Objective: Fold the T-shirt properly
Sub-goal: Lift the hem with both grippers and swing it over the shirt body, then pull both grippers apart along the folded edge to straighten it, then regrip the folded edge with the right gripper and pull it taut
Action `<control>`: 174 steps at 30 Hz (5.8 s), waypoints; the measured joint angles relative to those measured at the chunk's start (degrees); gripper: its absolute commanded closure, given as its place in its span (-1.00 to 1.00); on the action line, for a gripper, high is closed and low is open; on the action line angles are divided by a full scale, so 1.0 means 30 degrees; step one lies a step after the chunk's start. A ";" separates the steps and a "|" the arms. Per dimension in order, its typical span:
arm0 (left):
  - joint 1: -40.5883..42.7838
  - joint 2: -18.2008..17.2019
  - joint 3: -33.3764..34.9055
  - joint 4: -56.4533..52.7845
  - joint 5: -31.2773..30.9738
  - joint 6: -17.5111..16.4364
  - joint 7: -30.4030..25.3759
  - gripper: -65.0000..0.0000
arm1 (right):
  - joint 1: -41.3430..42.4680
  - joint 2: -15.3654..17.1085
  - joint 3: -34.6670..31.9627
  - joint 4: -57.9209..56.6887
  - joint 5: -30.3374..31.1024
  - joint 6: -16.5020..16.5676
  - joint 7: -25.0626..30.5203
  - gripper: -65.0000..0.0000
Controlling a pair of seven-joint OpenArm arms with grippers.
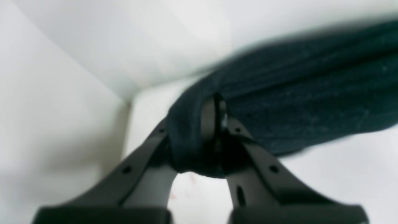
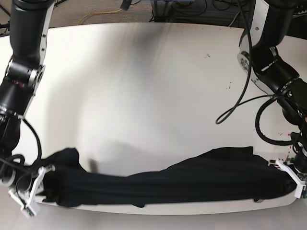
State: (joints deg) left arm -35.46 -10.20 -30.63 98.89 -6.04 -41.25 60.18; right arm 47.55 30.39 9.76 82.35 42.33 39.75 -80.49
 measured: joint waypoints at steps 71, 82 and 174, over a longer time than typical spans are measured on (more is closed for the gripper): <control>1.1176 0.0532 -0.2579 -0.2608 0.1231 0.0306 -0.1974 0.27 | -1.1657 -0.1566 0.1778 -0.0867 -0.0780 -0.0022 0.5544 -0.65; 1.0994 0.0568 -0.2667 -0.3169 0.1217 0.0313 -0.2025 0.05 | -1.5744 -0.1005 0.5537 0.1676 -0.0867 0.0015 0.4313 -0.53; 1.6458 0.0036 -0.2390 -0.1304 -0.1443 0.0379 -0.1515 0.23 | -1.3974 -0.5544 0.3840 0.0765 -0.1872 0.0051 0.4430 0.98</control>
State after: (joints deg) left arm 13.91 -10.09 -37.80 94.98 -10.37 -40.12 55.64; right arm 5.63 13.76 21.28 84.64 36.71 39.90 -67.20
